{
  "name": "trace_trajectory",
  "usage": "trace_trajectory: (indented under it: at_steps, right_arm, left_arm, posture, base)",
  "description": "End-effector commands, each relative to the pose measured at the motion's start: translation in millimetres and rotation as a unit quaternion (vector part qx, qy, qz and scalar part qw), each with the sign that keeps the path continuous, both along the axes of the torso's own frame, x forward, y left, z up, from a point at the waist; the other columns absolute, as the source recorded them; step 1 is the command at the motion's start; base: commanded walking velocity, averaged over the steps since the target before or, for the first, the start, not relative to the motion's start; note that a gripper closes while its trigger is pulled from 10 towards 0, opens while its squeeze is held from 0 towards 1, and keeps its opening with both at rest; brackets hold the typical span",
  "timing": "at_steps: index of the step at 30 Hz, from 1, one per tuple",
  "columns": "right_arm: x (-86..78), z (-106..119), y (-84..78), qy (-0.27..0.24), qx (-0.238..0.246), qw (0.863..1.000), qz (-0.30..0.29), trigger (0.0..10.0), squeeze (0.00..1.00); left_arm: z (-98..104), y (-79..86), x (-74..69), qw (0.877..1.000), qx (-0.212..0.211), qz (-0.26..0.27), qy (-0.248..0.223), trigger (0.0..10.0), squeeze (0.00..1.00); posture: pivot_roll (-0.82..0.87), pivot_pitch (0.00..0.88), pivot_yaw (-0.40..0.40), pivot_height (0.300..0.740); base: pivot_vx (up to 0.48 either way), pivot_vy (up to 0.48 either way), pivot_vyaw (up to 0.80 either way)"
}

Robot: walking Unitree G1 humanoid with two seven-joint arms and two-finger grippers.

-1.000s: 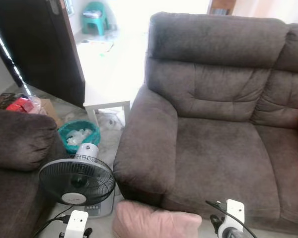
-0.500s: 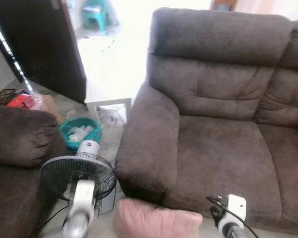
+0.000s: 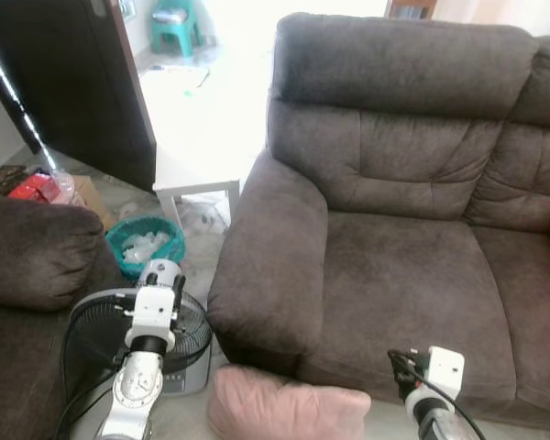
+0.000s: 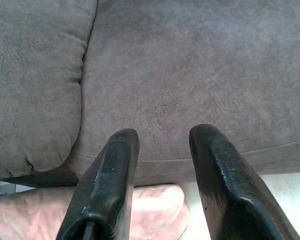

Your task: Move the pillow to the sofa from floor

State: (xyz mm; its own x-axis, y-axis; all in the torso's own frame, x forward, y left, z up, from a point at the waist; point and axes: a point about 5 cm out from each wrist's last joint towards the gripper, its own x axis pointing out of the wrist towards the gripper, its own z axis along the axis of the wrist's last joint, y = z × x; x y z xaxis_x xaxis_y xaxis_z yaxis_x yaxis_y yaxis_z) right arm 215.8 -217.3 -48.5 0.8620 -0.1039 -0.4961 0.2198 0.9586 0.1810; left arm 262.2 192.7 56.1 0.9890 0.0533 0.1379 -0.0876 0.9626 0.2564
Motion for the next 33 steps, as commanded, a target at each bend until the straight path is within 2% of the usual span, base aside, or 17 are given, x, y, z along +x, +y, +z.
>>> trace_trajectory:
  at_steps: [1,4,8,9,18,19,20,21,24,33]
  right_arm:
    - [-1.5,0.1,-0.9,-0.005,-0.001,1.000,-0.002,10.0,0.00]
    - [-1.2,0.4,-0.6,-0.008,0.002,1.000,-0.002,10.0,0.00]
    - [-0.8,0.7,-0.3,-0.010,0.002,1.000,-0.001,10.0,0.00]
    - [-0.5,0.8,0.5,-0.009,-0.002,1.000,0.005,10.0,0.00]
    - [-1.7,-0.1,1.0,-0.004,-0.014,1.000,0.010,10.0,0.00]
    - [9.4,13.5,2.3,-0.065,-0.030,0.997,0.021,10.0,0.00]
    - [25.8,48.0,7.0,-0.188,-0.064,0.979,0.035,10.0,0.00]
    - [28.1,57.8,8.9,-0.217,-0.071,0.973,0.038,10.0,0.00]
    - [28.2,61.8,9.9,-0.227,-0.074,0.970,0.038,10.0,0.00]
    - [22.8,66.3,11.4,-0.224,-0.075,0.971,0.043,10.0,0.00]
  left_arm:
    - [4.1,0.4,-7.8,1.000,0.005,-0.002,-0.004,10.0,0.00]
    - [7.4,4.3,-15.3,1.000,0.014,0.001,-0.010,10.0,0.00]
    - [13.7,5.0,-8.7,1.000,0.007,0.008,-0.014,10.0,0.00]
    - [12.5,2.4,-2.6,1.000,0.000,0.001,-0.006,10.0,0.00]
    - [15.0,-4.2,1.3,1.000,-0.001,-0.017,0.007,10.0,0.00]
    - [14.7,-4.2,1.2,1.000,-0.001,-0.017,0.008,10.0,0.00]
    - [14.4,-4.4,0.7,1.000,-0.001,-0.018,0.009,10.0,0.00]
    - [14.2,-4.4,0.5,1.000,-0.001,-0.018,0.009,10.0,0.00]
    - [13.9,-4.0,0.3,1.000,-0.002,-0.017,0.011,10.0,0.00]
    - [12.1,-5.2,1.3,1.000,-0.004,-0.021,0.019,10.0,0.00]
  posture:
    - [0.06,0.031,-0.019,0.740]
    - [0.06,0.031,-0.019,0.740]
    - [0.06,0.028,-0.021,0.740]
    - [0.06,0.025,-0.019,0.740]
    - [0.04,0.013,-0.003,0.740]
    - [0.04,0.013,-0.003,0.740]
    - [0.04,0.009,-0.004,0.740]
    - [0.04,0.008,-0.004,0.740]
    - [0.04,0.007,-0.004,0.740]
    - [0.04,0.000,-0.005,0.685]
  base:
    - [0.000,0.000,0.00]
    - [0.000,0.000,0.00]
    - [0.000,0.000,0.00]
    - [0.000,0.000,0.00]
    - [0.000,0.000,0.00]
    - [0.000,0.000,0.00]
    - [0.000,0.000,0.00]
    - [0.000,0.000,0.00]
    - [0.000,0.000,0.00]
    - [0.000,0.000,0.00]
